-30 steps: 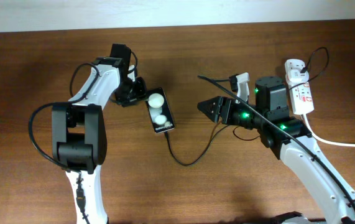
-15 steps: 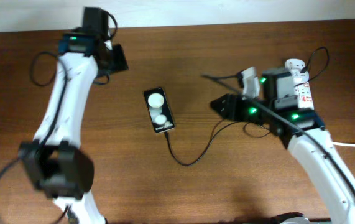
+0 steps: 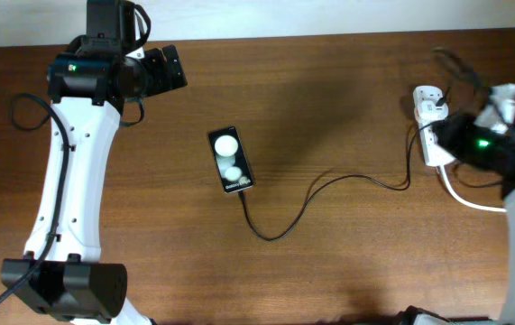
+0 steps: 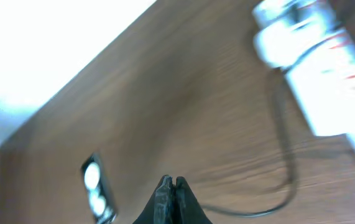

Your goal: Plug charger to phone and switch on socket

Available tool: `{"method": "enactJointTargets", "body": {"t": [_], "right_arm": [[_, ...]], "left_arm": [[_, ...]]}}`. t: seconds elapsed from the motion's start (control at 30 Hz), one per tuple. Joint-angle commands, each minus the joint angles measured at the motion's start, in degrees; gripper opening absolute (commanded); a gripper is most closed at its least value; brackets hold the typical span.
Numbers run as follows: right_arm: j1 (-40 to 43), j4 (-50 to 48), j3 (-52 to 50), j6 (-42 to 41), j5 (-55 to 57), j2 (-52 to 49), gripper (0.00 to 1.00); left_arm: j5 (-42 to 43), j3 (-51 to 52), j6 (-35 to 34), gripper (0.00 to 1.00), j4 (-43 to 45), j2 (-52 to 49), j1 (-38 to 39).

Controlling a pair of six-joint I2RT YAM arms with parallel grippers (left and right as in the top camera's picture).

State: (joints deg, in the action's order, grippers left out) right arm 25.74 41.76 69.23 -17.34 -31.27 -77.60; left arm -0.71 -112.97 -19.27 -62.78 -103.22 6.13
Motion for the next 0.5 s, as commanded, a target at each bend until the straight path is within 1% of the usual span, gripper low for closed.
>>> {"method": "enactJointTargets", "body": {"t": [0.0, 0.17, 0.27, 0.37, 0.47], "right_arm": [[4.9, -1.5, 1.2, 1.0, 0.3, -3.5, 0.04], [9.8, -3.3, 4.0, 1.0, 0.3, -11.2, 0.04], [10.7, -2.0, 9.8, 1.0, 0.4, -17.6, 0.04], [10.6, 0.7, 18.0, 0.8, 0.5, -25.5, 0.04], [10.7, 1.1, 21.8, 0.4, 0.5, -30.2, 0.04]], "left_arm": [[-0.6, 0.0, 0.3, 0.99, 0.1, 0.4, 0.0], [-0.6, 0.0, 0.3, 0.99, 0.1, 0.4, 0.0], [-0.6, 0.0, 0.3, 0.99, 0.1, 0.4, 0.0], [-0.6, 0.0, 0.3, 0.99, 0.1, 0.4, 0.0], [-0.6, 0.0, 0.3, 0.99, 0.1, 0.4, 0.0]]}}
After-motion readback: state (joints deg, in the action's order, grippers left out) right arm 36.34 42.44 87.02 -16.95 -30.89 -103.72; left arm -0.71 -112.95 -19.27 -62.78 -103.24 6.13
